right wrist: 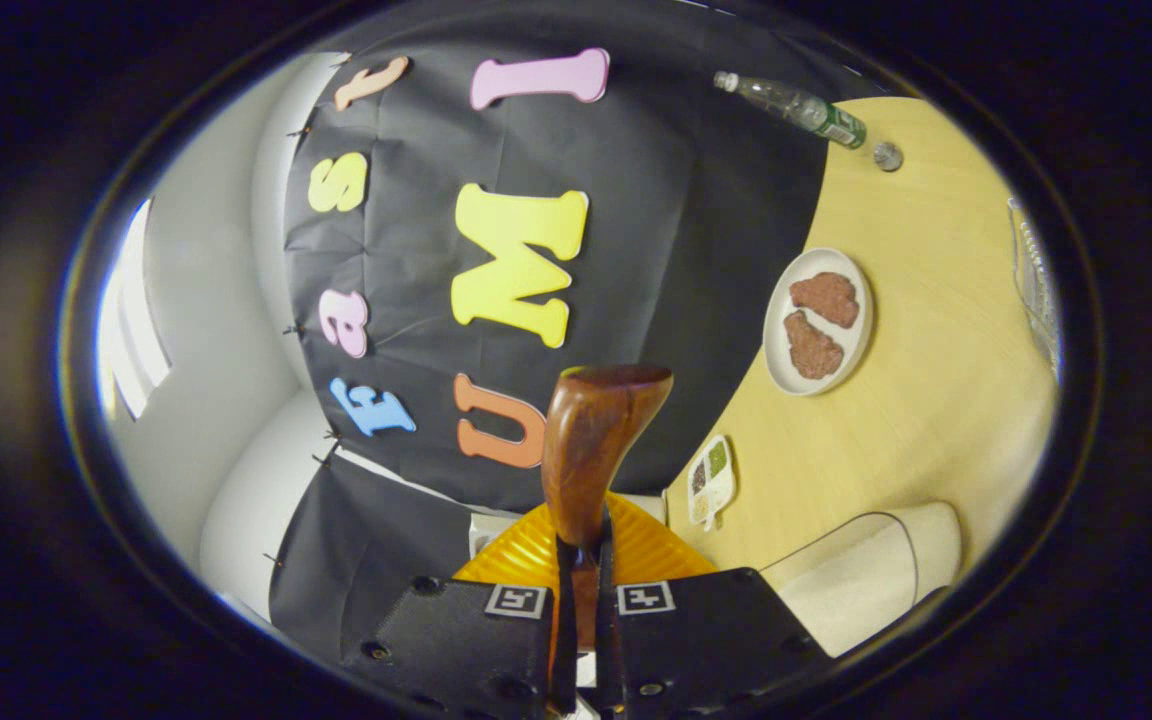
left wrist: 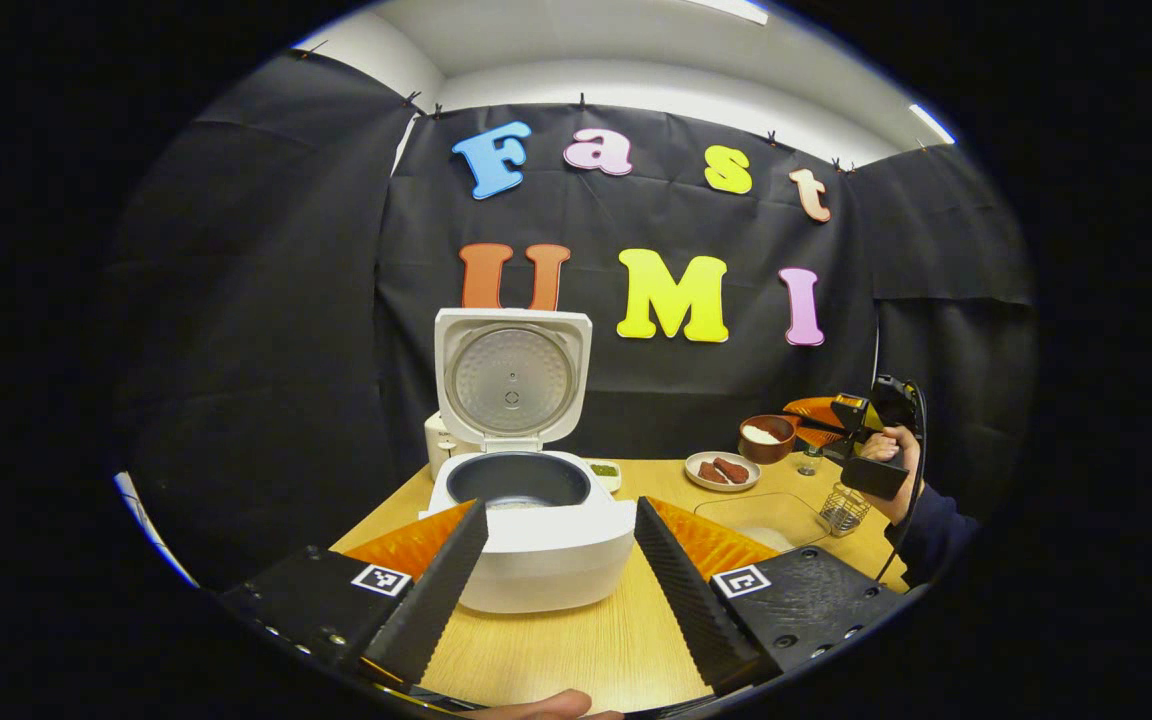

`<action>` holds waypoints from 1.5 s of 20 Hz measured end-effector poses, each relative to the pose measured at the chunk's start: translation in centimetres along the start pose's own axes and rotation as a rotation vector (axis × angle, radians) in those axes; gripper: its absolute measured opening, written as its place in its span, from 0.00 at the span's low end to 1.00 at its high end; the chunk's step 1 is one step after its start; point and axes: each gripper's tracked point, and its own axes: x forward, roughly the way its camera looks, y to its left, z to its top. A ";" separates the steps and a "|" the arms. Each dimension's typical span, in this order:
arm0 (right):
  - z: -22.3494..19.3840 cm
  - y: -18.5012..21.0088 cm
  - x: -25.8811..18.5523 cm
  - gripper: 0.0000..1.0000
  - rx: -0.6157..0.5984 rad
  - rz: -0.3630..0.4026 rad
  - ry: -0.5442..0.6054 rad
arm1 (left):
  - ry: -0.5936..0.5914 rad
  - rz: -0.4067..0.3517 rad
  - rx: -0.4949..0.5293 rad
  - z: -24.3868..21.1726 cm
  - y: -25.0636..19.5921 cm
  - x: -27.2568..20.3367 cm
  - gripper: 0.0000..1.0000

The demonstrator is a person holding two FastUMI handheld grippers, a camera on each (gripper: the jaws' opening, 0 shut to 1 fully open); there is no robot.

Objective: Close the left gripper, press the button to open the rice cooker; take a wooden spoon from the chopstick holder with the right hand, scoop a spoonful of rice and pour it into the rice cooker, then put the wooden spoon back into the chopstick holder.

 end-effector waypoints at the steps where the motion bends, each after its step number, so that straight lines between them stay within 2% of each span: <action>1: -0.5 0.6 1.1 0.12 0.000 0.006 0.019 | -0.001 0.011 0.006 0.4 0.5 0.0 0.94; 4: -1.8 2.4 4.6 0.12 -0.002 0.002 0.052 | -0.013 0.047 0.029 1.5 2.0 0.1 0.94; 8: -4.3 6.8 8.7 0.12 -0.074 0.010 0.092 | -0.040 0.079 0.005 2.8 3.3 -0.5 0.94; 14: -9.8 11.1 14.4 0.12 -0.274 -0.004 0.144 | -0.040 0.127 -0.008 2.8 5.1 -1.5 0.94; 19: -14.5 11.7 18.7 0.12 -0.412 -0.020 0.189 | -0.051 0.141 -0.037 2.6 5.5 -3.0 0.94; 21: -16.1 11.1 19.8 0.12 -0.483 -0.029 0.207 | -0.041 0.121 -0.047 2.2 5.0 -3.1 0.94; 26: -18.3 10.8 21.2 0.12 -0.675 -0.032 0.204 | -0.050 0.116 -0.004 2.6 4.1 -3.8 0.94; 29: -19.8 11.1 21.6 0.10 -0.844 -0.018 0.212 | -0.039 0.098 -0.029 2.6 3.5 -3.5 0.94; 30: -20.5 11.1 21.8 0.13 -0.908 -0.009 0.222 | -0.037 0.110 -0.032 2.6 3.8 -3.3 0.94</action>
